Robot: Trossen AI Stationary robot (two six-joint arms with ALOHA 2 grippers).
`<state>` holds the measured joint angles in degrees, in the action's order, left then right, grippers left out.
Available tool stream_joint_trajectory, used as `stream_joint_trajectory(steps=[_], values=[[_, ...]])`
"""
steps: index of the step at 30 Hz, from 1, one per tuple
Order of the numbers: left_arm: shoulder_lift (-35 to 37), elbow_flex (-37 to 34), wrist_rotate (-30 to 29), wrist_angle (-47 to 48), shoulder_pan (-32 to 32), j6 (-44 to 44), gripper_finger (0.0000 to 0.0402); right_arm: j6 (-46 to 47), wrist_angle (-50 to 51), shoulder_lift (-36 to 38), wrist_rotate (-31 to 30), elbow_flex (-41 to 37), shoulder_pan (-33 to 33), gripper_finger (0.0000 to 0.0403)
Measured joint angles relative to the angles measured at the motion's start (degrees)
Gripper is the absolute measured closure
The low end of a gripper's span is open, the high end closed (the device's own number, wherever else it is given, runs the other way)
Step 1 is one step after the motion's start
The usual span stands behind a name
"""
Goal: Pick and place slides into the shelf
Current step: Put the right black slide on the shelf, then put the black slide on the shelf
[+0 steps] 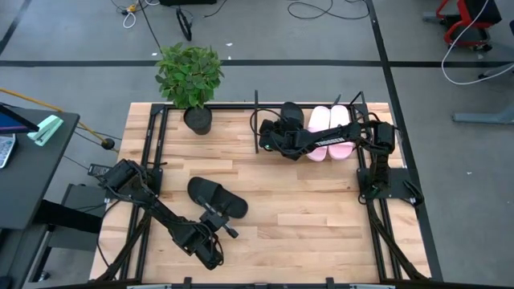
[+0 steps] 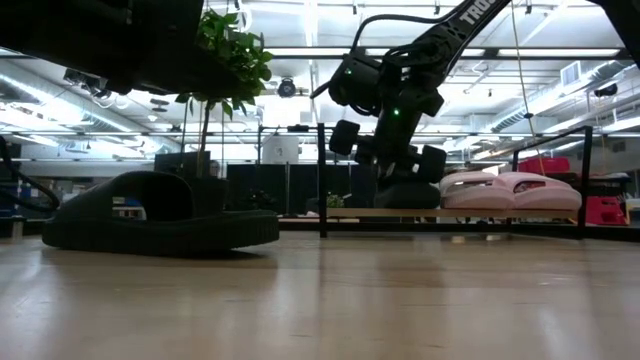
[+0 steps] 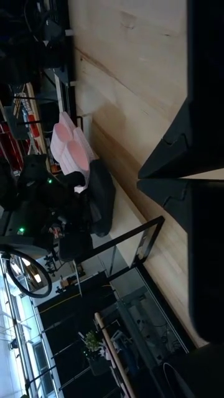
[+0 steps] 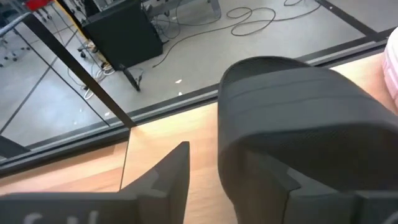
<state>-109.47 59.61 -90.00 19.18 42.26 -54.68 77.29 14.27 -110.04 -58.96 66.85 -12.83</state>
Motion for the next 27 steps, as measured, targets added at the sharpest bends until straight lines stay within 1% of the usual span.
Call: stream_joint_trajectory(steps=[4,9,16,22,25,27], values=[[0.0,0.0,0.0,0.0,0.0,0.0,0.0392,-0.1,0.0,0.0,0.4,0.0,0.3,0.0250],[0.0,0.0,0.0,0.3,0.1,0.0,0.0379,-0.6,0.0,0.3,0.8,0.0,1.4,0.0249],[0.0,0.0,0.0,0.7,0.1,-0.1,0.0378,-2.3,2.3,3.4,-1.1,0.1,3.7,0.0249],[0.0,0.0,0.0,1.9,0.4,-0.1,0.0390,-4.0,10.7,8.5,-2.1,0.1,8.5,0.0249],[0.0,0.0,0.0,2.2,0.5,-0.2,0.0392,-4.3,17.6,11.4,-2.0,0.1,13.1,0.0249],[0.0,0.0,0.1,2.2,0.5,-0.2,0.0390,-4.4,22.1,13.1,-2.2,0.1,17.4,0.0249]])
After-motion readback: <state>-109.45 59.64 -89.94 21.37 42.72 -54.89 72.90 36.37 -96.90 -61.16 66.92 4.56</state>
